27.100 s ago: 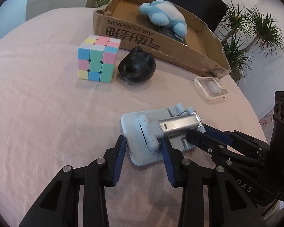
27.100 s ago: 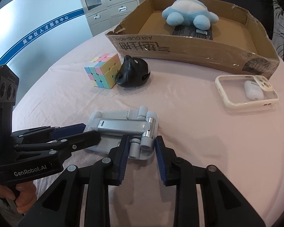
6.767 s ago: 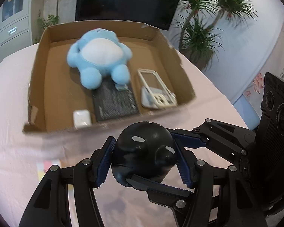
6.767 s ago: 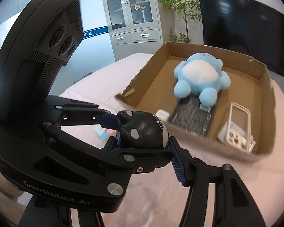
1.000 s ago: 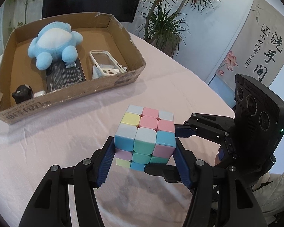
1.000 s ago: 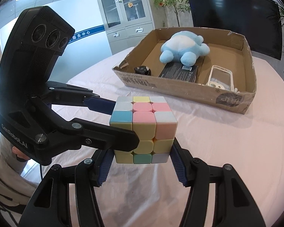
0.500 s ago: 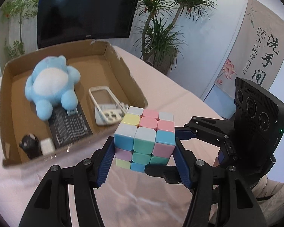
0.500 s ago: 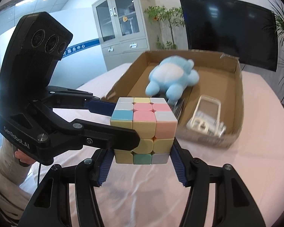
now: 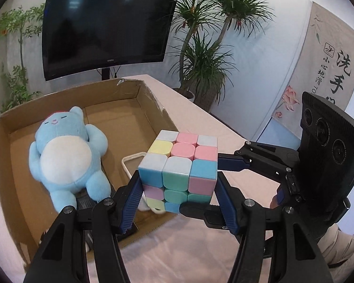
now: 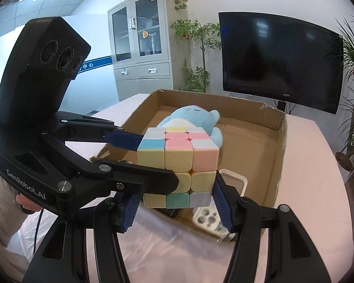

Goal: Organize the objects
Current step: 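Carry the Rubik's cube into the cardboard box and release it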

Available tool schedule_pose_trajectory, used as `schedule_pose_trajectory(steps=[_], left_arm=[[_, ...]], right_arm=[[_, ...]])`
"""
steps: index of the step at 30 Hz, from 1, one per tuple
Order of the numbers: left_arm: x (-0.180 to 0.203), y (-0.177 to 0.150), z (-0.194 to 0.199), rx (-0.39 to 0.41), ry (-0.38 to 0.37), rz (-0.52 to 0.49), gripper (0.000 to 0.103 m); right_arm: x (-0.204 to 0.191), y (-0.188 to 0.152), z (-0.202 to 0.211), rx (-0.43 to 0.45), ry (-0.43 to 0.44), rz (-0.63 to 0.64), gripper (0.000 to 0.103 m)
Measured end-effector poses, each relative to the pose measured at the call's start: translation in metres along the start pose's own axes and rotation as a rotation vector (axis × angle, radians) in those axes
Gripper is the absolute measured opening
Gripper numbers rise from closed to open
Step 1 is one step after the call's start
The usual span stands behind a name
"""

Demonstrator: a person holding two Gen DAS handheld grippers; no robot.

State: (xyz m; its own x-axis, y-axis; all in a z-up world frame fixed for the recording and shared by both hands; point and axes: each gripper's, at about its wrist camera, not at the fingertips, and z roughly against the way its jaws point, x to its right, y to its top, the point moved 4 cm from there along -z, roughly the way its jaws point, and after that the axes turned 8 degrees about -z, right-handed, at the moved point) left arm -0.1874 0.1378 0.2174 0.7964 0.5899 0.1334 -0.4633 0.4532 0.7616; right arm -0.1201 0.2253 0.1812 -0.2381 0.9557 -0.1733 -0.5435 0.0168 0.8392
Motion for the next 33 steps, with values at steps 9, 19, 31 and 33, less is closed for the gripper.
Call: schedule_pose_trajectory(steps=[9,19,31,33], left_arm=[[-0.037,-0.005,-0.081,-0.056,-0.045,0.071,0.059],[-0.058,-0.034,-0.134,-0.099,0.032,0.113,0.06],[-0.07,-0.081,-0.014,0.082,0.437,0.279,0.101],[-0.074,-0.105,-0.001,0.066,0.544,0.321,0.103]], right_arm=[[0.052,-0.008,-0.055,-0.07,-0.002,-0.049,0.055],[0.087,-0.053,-0.114,-0.239,-0.14,-0.089,0.069],[0.032,-0.056,-0.066,-0.18,-0.365,-0.032,0.096],[0.02,-0.06,-0.059,-0.162,-0.353,-0.07,0.102]])
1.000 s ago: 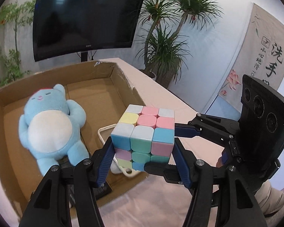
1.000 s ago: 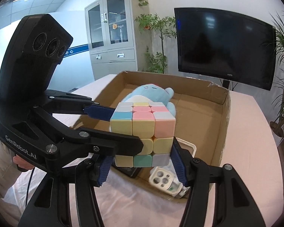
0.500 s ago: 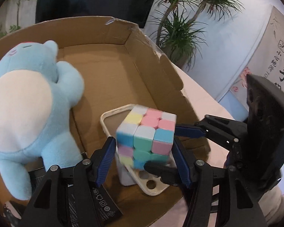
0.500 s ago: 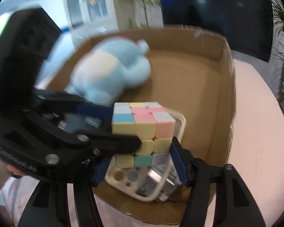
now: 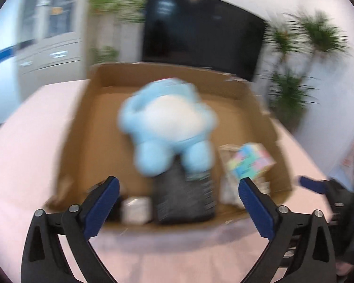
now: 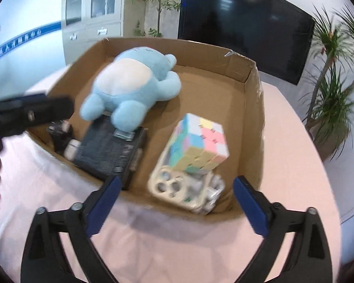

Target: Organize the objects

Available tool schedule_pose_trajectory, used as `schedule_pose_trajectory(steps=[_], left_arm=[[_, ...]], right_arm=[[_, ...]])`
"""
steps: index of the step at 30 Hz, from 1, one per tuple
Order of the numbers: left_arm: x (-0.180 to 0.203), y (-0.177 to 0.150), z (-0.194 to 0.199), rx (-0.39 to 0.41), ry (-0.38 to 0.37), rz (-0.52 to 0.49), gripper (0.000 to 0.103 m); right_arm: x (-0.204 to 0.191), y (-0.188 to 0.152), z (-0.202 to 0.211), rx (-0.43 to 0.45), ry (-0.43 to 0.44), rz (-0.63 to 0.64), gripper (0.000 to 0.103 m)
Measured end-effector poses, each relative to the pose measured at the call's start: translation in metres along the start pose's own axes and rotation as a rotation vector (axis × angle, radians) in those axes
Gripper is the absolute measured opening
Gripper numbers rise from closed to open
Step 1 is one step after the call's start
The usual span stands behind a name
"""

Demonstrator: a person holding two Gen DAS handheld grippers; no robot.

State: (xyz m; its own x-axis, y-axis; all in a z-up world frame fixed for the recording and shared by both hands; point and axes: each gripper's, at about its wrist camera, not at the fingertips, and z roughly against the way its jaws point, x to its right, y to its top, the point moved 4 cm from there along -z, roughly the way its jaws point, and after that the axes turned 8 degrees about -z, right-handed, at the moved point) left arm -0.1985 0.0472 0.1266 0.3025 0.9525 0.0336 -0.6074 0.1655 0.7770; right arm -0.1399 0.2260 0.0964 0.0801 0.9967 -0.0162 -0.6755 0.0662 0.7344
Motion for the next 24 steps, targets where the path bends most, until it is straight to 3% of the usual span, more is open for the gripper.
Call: schedule_pose_trajectory(steps=[2,6,11,19,24], left_arm=[[-0.015,-0.024,0.009,-0.043,0.063,0.026,0.103],[-0.033,-0.062,0.003,-0.124,0.089,0.084,0.103],[-0.038,-0.1,0.003,-0.137,0.122,0.097,0.103],[-0.029,-0.113,0.009,-0.027,0.171,0.062,0.103],[-0.026,-0.113,0.006,0.008,0.18,0.05,0.103]], right_arm=[[-0.006,-0.007,0.008,0.009,0.016,-0.06,0.102],[-0.019,-0.022,0.008,-0.009,-0.019,-0.083,0.102],[-0.025,-0.035,0.01,0.003,-0.08,-0.075,0.102],[-0.017,-0.047,0.012,0.117,-0.142,-0.099,0.102],[-0.012,-0.052,0.001,0.117,-0.122,-0.137,0.102]])
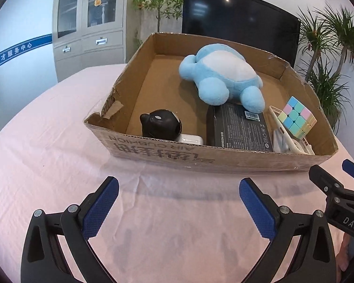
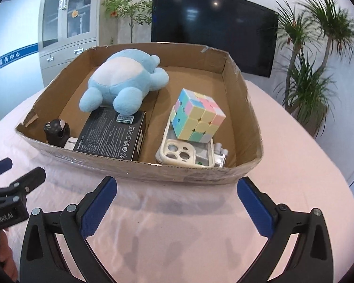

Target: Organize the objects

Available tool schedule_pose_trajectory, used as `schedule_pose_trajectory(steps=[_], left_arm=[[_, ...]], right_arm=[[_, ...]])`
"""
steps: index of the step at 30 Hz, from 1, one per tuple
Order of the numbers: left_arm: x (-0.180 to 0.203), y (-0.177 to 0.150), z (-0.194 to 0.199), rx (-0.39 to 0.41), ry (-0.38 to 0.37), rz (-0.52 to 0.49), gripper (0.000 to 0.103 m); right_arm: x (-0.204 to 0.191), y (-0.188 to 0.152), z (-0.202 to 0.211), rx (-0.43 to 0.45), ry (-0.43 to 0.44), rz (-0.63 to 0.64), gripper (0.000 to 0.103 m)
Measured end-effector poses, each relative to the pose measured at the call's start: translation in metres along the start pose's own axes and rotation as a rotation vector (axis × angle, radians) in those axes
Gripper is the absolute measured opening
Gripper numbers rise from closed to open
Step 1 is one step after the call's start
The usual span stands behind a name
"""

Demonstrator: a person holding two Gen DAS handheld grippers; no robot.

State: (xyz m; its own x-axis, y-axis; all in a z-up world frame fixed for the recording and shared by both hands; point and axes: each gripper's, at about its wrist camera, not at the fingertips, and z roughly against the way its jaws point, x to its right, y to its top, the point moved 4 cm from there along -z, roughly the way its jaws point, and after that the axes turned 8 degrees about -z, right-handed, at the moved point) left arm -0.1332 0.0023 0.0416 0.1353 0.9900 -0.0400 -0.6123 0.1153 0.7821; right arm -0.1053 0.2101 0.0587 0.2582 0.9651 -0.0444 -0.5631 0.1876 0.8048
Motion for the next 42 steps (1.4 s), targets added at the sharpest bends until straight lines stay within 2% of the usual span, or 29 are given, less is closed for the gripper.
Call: schedule_pose_trajectory(steps=[3,7,13,17,22,29,38,42], left_arm=[[0.002,0.001,0.002,0.024,0.007,-0.015,0.103],[0.004,0.0,-0.002,-0.004,0.002,-0.032,0.103],[0.003,-0.005,-0.006,-0.017,0.007,-0.032,0.103],[0.005,-0.006,-0.006,-0.014,0.013,-0.042,0.103],[0.011,-0.008,-0.007,-0.012,0.016,-0.069,0.103],[0.015,-0.01,-0.008,-0.013,0.014,-0.077,0.103],[0.022,-0.016,-0.014,-0.037,0.012,-0.102,0.103],[0.021,-0.018,-0.022,-0.076,-0.007,-0.089,0.103]], right_arm=[[0.001,-0.002,-0.001,0.011,-0.01,-0.028,0.102],[-0.007,-0.005,0.0,0.031,-0.023,0.008,0.102],[-0.015,-0.015,-0.006,-0.027,-0.015,0.019,0.102],[-0.012,-0.014,-0.001,0.012,-0.051,0.024,0.102],[-0.006,-0.014,-0.004,-0.01,-0.041,-0.004,0.102],[-0.007,-0.015,-0.005,0.019,-0.081,0.026,0.102],[-0.01,-0.029,-0.021,-0.052,-0.073,0.027,0.102],[-0.012,-0.034,-0.03,-0.122,-0.063,0.027,0.102]])
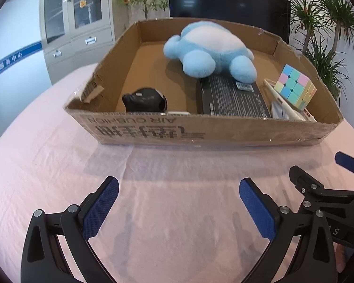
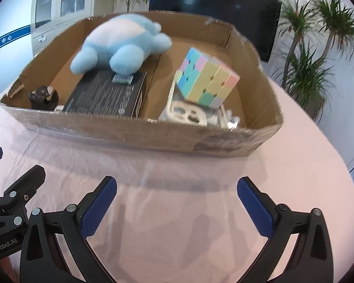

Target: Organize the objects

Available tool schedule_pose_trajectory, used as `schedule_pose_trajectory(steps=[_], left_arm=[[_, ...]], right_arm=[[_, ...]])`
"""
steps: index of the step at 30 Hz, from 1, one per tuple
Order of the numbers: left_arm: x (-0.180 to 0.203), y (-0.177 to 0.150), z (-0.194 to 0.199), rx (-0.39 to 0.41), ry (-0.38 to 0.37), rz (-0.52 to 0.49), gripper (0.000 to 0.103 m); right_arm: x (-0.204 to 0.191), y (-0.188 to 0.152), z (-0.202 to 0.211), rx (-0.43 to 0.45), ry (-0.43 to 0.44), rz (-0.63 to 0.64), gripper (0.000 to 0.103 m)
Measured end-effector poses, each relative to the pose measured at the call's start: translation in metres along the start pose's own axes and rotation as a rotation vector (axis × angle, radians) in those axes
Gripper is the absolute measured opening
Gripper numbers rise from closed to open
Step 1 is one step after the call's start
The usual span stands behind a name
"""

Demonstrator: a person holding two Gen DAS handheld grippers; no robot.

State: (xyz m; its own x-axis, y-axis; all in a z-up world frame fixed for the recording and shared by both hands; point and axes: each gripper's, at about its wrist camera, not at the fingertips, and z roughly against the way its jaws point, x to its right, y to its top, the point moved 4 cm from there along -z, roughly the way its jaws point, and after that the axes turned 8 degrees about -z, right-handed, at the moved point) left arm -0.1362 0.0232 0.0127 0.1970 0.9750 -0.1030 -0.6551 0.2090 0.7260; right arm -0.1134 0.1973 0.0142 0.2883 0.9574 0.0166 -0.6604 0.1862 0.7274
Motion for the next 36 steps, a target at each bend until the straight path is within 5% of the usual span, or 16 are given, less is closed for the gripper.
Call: schedule_pose_trajectory(steps=[8,11,25,36], left_arm=[[-0.002,-0.013,-0.025,-0.153,-0.082,0.051,0.103],[0.003,-0.019,-0.025,-0.186,-0.051,0.026,0.103],[0.017,-0.069,0.028,-0.194,-0.007,0.046,0.103],[0.014,-0.07,0.027,-0.196,-0.008,0.053,0.103]], right_arm=[[0.0,-0.012,-0.02,-0.177,0.066,-0.035,0.102],[0.005,-0.016,-0.016,-0.177,0.049,-0.057,0.102],[0.004,-0.07,0.037,-0.179,0.067,-0.039,0.102],[0.011,-0.069,0.04,-0.179,0.067,-0.044,0.102]])
